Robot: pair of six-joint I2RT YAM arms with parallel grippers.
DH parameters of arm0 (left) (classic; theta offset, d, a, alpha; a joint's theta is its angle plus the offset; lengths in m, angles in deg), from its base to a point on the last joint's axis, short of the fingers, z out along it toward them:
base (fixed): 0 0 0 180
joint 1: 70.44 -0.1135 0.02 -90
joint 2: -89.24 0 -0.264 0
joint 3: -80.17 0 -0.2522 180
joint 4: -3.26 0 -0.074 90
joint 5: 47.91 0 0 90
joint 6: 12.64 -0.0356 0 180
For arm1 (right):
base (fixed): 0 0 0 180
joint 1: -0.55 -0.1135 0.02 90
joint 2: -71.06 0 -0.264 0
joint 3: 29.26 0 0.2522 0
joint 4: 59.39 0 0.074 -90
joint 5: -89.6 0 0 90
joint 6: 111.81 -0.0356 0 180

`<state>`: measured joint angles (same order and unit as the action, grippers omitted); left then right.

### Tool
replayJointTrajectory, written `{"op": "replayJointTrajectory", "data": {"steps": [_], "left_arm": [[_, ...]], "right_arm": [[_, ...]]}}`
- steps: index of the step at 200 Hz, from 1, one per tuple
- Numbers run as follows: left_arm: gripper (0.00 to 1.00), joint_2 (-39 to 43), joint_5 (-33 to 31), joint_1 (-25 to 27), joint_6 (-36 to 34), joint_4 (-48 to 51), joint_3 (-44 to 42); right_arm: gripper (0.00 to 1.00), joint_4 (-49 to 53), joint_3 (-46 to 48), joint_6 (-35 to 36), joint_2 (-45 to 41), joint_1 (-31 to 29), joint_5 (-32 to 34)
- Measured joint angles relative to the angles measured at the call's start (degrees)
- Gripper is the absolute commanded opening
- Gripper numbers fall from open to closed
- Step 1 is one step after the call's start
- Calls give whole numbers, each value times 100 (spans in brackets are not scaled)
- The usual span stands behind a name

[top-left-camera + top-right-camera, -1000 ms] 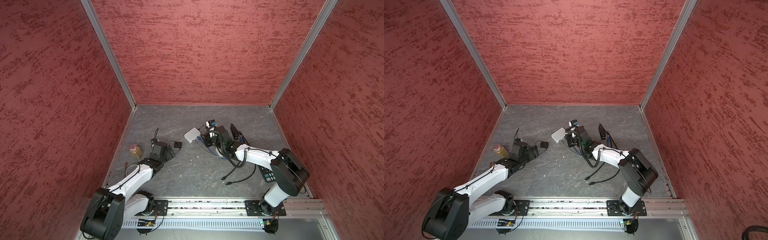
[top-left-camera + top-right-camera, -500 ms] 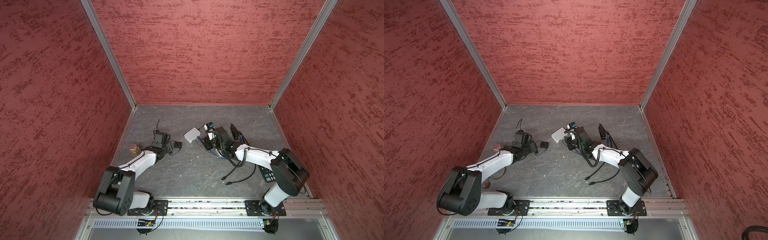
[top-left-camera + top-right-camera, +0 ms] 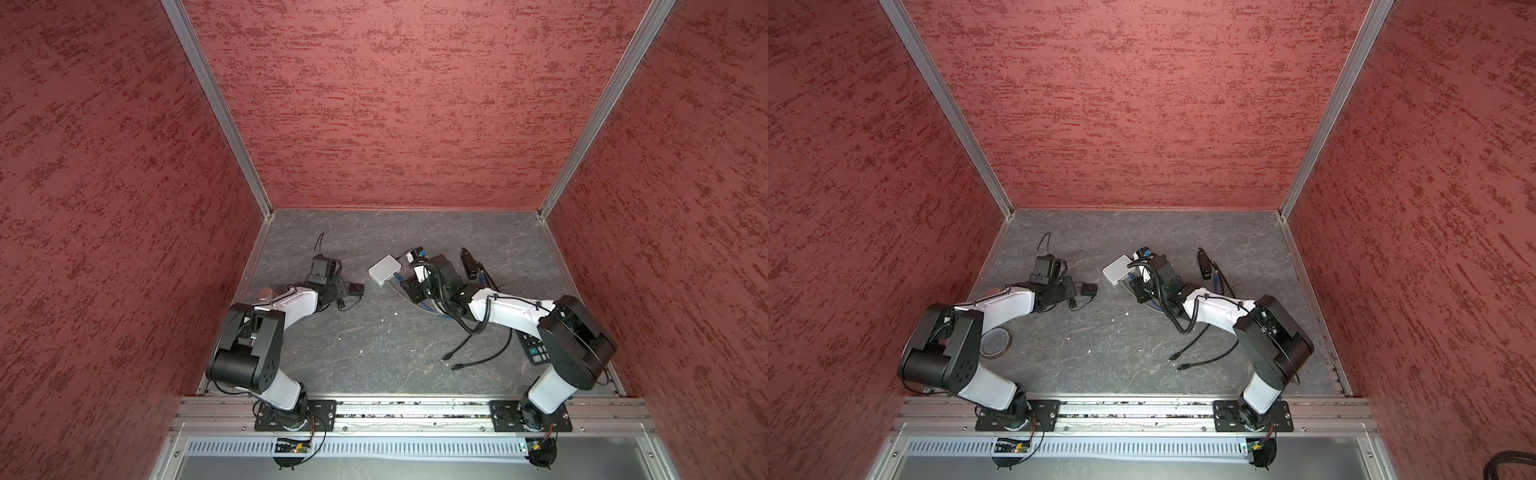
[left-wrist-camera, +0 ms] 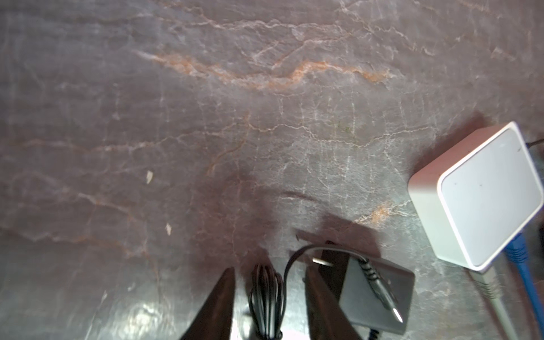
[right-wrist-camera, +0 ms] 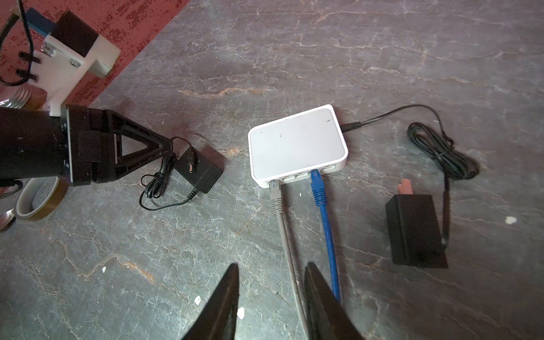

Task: Insert the plug into the switch port

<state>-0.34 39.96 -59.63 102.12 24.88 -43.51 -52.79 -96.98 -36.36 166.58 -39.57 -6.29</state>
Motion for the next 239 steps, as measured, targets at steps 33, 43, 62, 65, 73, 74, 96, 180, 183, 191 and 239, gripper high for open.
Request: {"op": "replayJointTrajectory", "data": {"steps": [33,43,62,65,73,74,96,180,183,191,239], "left_arm": [[25,-284,37,0,-87,-44,162],[22,-350,39,0,-114,-39,197],[13,-409,55,0,-136,-31,249],[12,-415,57,0,-168,-24,258],[9,-422,63,2,-181,-13,282],[9,-424,59,2,-168,-13,286],[1,-424,63,2,-214,-22,328],[0,-48,-144,485,-782,-50,313],[0,-4,-155,527,-824,-66,310],[0,131,-192,645,-938,-129,302],[0,811,-675,1985,-2297,-658,256]], "right_arm": [[38,11,0,0,7,0,-7],[38,13,0,0,7,0,-7],[38,13,0,-2,7,0,-9],[38,13,0,-2,7,0,-9],[38,13,0,-2,7,0,-11],[38,13,0,-2,7,0,-11],[38,13,0,-2,7,0,-22],[38,11,0,57,4,0,-190],[38,11,0,79,2,0,-214],[38,15,0,120,-7,0,-275],[38,205,2,236,-494,11,-415]]}}
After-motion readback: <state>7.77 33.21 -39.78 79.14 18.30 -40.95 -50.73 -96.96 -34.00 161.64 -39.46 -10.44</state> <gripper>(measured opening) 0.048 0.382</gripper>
